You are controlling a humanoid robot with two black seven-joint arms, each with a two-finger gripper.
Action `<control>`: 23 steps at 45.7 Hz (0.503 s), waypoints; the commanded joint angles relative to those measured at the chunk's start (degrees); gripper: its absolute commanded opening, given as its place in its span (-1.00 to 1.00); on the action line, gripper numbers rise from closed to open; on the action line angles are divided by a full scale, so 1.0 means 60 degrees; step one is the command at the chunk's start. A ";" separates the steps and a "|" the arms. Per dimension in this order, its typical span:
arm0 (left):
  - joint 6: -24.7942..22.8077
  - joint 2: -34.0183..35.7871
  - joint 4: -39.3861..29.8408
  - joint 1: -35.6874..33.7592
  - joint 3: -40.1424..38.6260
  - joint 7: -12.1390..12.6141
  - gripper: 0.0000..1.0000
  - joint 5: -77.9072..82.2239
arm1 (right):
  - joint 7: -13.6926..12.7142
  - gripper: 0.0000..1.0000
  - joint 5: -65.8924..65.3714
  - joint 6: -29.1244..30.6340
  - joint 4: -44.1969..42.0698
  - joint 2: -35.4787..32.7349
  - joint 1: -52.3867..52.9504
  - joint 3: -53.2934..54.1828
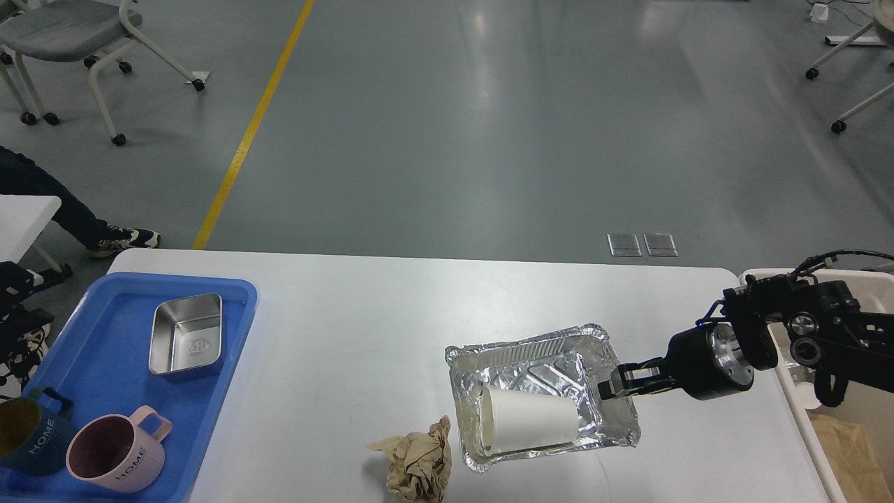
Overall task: Tidy desktop
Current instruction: 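Withdraw the left gripper back toward the blue tray, then reach the left gripper down to the crumpled brown paper and grasp it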
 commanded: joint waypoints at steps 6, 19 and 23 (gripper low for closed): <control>0.0671 -0.2140 0.0037 0.0022 0.0008 0.0266 0.22 0.1248 | 0.0000 -1.00 0.0000 0.0000 0.0029 -0.0017 0.0000 0.0009; 0.1097 -0.4660 0.0052 0.0007 0.0125 0.0443 0.74 0.1439 | 0.0000 -1.00 -0.0014 0.0000 0.0029 -0.0017 -0.0015 0.0024; 0.1097 -0.5041 0.0037 0.0022 0.0155 0.0443 0.83 0.1439 | 0.0000 -1.00 -0.0014 0.0000 0.0029 -0.0031 -0.0015 0.0024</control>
